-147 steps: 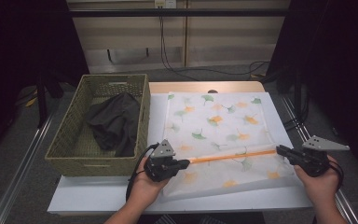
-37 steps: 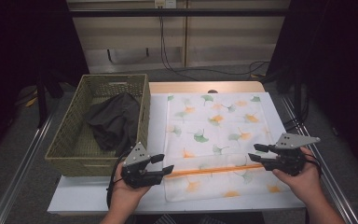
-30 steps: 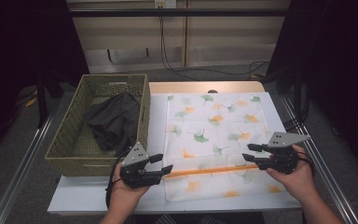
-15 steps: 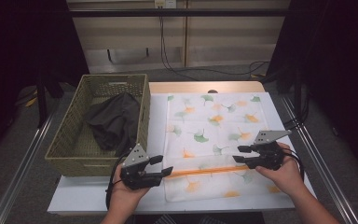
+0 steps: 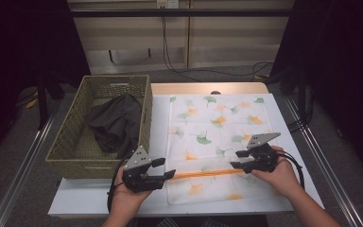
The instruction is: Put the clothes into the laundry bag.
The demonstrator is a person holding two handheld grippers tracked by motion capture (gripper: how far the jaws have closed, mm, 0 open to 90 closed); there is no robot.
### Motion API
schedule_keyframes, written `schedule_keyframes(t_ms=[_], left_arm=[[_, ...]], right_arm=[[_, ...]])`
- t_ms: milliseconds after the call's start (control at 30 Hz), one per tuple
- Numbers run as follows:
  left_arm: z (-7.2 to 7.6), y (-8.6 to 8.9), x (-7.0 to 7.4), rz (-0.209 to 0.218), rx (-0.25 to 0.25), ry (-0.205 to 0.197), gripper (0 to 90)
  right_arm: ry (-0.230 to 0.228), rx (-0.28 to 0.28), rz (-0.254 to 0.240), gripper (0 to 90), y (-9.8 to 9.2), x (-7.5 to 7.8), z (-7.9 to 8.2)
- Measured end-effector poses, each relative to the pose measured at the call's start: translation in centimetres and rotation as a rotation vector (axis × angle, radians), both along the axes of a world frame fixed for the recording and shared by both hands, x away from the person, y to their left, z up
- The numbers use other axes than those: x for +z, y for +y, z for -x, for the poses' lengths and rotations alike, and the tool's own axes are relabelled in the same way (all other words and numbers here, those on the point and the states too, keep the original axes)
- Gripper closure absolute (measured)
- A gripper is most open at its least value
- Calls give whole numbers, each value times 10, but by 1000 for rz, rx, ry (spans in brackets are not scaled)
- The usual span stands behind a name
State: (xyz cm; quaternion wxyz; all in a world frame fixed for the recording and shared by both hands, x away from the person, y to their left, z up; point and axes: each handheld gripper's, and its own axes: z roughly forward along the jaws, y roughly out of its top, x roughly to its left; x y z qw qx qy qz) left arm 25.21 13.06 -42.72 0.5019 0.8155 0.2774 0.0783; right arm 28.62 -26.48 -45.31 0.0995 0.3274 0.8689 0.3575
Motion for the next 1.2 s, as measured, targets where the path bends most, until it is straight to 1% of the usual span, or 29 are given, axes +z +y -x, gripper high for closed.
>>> schedule_keyframes(t_ms=[33,67,167,267,333,367,400,467,567,600,667,733,767,800,833,1000,1100,1133,1200], left_arm=[[0,0,0,0,-1,0,434],[0,0,0,2,2,0,433],[0,0,-1,-3,4,5,432],[0,0,-1,-3,4,8,431],[0,0,-1,-3,4,9,431],[0,0,-1,-3,4,9,430],[0,0,-1,-3,5,8,430],[0,0,-2,-4,5,9,429],[0,0,-2,-8,1,6,428],[-1,0,-2,-5,0,8,428],[-1,0,-2,-8,-1,7,426],[-1,0,-3,-10,-1,8,424],[-1,0,-3,-6,-4,9,424],[-1,0,-3,-6,-4,9,423],[-1,0,-3,-11,0,8,423],[-1,0,-3,-5,-3,9,420],[-1,0,-3,-5,-4,9,419],[-1,0,-3,-7,-4,9,418],[-1,0,-3,-7,-4,9,417]], right_arm=[[7,-1,1,467,1,-2,-1],[13,13,-4,458,1,-3,-2],[17,3,6,441,4,-6,-2],[26,13,7,429,6,-9,-3],[18,7,29,421,8,-10,-2],[23,14,27,417,8,-11,-3],[16,11,37,407,9,-13,-3],[26,10,43,386,10,-14,-3],[25,9,60,369,12,-17,-3],[29,17,54,356,12,-18,-4],[26,11,66,330,14,-19,-3],[32,27,67,317,15,-20,-3],[28,25,72,312,15,-21,-3],[34,26,73,306,16,-21,-3],[25,19,84,300,16,-21,-2],[5,5,104,269,16,-23,-5],[7,6,93,232,15,-24,-9],[6,9,94,249,14,-25,-10],[3,12,81,323,13,-24,-12]])
